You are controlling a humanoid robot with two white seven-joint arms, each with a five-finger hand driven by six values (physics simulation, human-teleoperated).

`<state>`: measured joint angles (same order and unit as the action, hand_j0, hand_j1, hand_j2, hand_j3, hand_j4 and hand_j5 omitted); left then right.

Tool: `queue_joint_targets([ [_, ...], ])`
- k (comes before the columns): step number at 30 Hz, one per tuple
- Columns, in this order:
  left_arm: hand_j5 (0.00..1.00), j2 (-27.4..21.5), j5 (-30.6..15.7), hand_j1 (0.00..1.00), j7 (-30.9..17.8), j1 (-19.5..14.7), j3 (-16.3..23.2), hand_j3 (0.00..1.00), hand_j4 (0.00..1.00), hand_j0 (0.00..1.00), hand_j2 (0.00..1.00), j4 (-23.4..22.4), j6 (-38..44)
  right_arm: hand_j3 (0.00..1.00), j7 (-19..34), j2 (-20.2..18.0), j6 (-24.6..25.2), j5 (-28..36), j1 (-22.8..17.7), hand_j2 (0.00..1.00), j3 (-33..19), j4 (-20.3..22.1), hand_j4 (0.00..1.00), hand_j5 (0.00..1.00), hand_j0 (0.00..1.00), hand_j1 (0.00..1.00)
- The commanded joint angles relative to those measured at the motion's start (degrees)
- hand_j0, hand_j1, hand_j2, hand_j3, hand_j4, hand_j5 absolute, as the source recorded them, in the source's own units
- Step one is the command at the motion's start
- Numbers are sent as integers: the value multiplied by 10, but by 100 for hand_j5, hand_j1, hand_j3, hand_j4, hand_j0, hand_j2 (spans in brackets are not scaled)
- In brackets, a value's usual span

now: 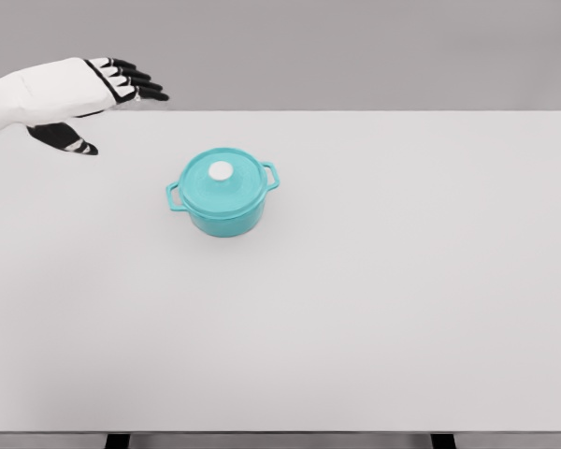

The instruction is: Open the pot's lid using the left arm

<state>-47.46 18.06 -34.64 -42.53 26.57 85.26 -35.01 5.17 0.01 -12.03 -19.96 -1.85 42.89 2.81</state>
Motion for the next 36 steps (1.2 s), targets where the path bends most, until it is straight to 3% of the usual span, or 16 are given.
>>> queue_joint_targets([
  [1,100,-5,-48,100,-4,-28,111,100,100,100,100,-7,0,100,0,0,0,0,0,100,0,0,100,100,100,100],
  [2,100,11,-48,100,-4,-82,155,100,100,100,100,-11,0,100,0,0,0,0,0,100,0,0,100,100,100,100],
  [3,100,22,-48,100,-4,-108,174,100,100,100,100,-7,0,100,0,0,0,0,0,100,0,0,100,100,100,100],
  [6,100,90,-46,100,-4,-148,207,100,100,100,100,-16,0,100,0,0,0,0,0,100,0,0,100,100,100,100],
  [10,100,156,-5,100,-4,-181,248,100,100,100,100,-90,0,100,0,0,0,0,0,100,0,0,100,100,100,100],
  [11,100,160,-2,100,-4,-182,248,100,100,100,100,-113,0,100,0,0,0,0,0,100,0,0,100,100,100,100],
  [18,100,112,0,100,-4,-155,247,100,100,100,100,-113,0,100,0,0,0,0,0,100,0,0,100,100,100,100],
  [27,98,115,6,98,-4,-154,248,98,98,98,98,-112,0,100,0,0,0,0,0,100,0,0,100,100,100,100],
  [36,87,122,38,87,-4,-149,258,87,87,87,87,-114,0,100,0,0,0,0,0,100,0,0,100,100,100,100],
])
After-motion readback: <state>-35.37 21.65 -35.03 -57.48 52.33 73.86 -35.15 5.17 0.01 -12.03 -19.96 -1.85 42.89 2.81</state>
